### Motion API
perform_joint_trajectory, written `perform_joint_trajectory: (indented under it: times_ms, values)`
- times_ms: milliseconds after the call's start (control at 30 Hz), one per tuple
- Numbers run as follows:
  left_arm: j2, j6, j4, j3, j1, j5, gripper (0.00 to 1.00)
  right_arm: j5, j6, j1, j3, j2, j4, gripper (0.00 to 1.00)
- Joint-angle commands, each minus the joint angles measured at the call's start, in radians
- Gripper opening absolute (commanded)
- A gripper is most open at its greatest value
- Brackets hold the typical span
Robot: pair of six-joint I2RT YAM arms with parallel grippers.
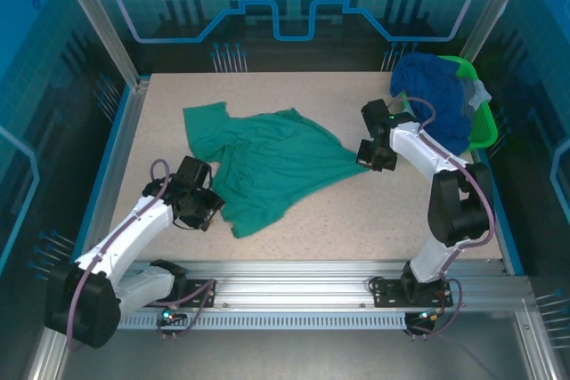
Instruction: Fold and stack the t-shirts
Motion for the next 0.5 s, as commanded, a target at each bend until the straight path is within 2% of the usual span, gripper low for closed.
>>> perform_joint_trajectory:
  times_ms: [0, 67, 167, 233, 333, 467]
  values:
    - [0.005, 0.063, -0.03, 0.124, 0.015, -0.074, 0.6, 0.038, 0.007, 0.009, -0.007, 0.018, -0.03, 0.0]
    - [0.044, 0.107, 0.003, 0.139, 0.071, -0.063, 0.61, 0.05, 0.004, 0.01, -0.007, 0.018, -0.037, 0.0]
    - [0.143, 0.161, 0.164, 0.109, 0.132, 0.025, 0.65, 0.048, 0.002, 0.01, -0.016, 0.017, -0.037, 0.0]
    - [0.251, 0.203, 0.205, 0.133, 0.14, 0.079, 0.65, 0.046, 0.002, 0.013, -0.018, 0.014, -0.038, 0.0]
    - [0.381, 0.266, 0.209, 0.178, 0.138, 0.093, 0.65, 0.045, 0.0, 0.013, -0.021, 0.003, -0.034, 0.0]
    - [0.511, 0.328, 0.197, 0.226, 0.128, 0.084, 0.56, 0.04, -0.004, 0.012, -0.018, -0.01, -0.035, 0.0]
